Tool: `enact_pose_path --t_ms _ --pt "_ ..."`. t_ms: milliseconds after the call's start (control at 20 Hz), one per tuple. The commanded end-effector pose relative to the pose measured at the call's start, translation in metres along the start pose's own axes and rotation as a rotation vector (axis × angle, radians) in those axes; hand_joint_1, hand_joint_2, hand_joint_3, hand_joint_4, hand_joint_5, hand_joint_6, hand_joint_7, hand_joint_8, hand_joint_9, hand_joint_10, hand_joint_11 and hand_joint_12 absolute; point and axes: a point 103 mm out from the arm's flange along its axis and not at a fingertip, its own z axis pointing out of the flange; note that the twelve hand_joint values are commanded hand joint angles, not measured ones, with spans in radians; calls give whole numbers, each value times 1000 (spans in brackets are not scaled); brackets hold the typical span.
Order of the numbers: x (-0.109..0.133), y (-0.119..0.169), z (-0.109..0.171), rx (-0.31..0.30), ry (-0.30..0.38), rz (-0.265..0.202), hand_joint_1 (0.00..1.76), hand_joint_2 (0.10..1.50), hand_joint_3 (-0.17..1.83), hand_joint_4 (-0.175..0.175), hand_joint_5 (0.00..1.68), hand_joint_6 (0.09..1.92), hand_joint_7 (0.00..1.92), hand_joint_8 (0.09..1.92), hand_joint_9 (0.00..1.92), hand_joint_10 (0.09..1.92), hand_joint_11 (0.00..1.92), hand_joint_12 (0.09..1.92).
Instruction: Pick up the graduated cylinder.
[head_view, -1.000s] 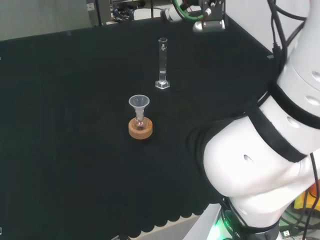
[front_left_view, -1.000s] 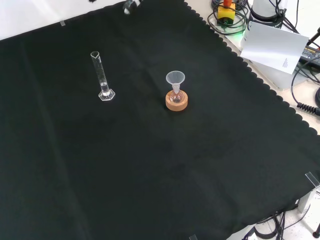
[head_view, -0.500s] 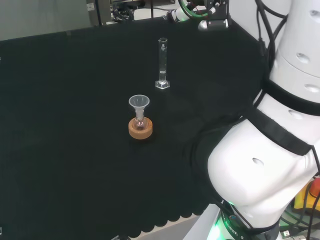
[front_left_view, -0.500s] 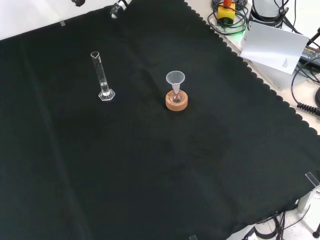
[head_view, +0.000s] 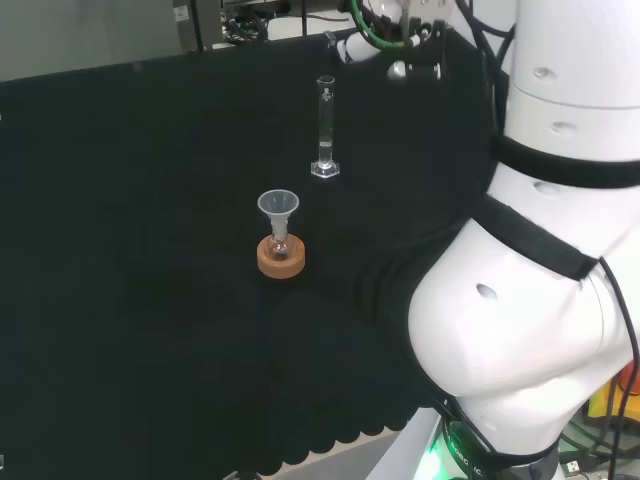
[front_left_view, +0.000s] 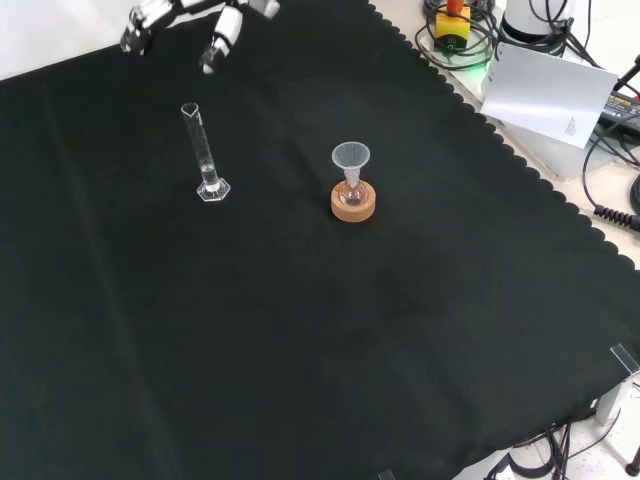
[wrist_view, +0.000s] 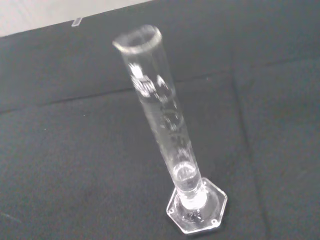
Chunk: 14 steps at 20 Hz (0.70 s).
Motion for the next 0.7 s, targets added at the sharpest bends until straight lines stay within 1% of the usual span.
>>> enact_pose_path --t_ms 50,150,250,700 --pt "-30 34 48 -80 196 -76 687 902 233 -46 271 87 144 649 362 688 180 1380" --pt "-34 35 54 -86 220 -84 691 900 237 -47 274 87 139 647 361 684 183 1379" --pt "-38 35 59 -89 245 -105 688 895 253 -47 278 87 138 645 364 676 188 1374" --pt "-49 31 88 -91 330 -225 680 869 323 -47 312 87 233 666 459 649 222 1351"
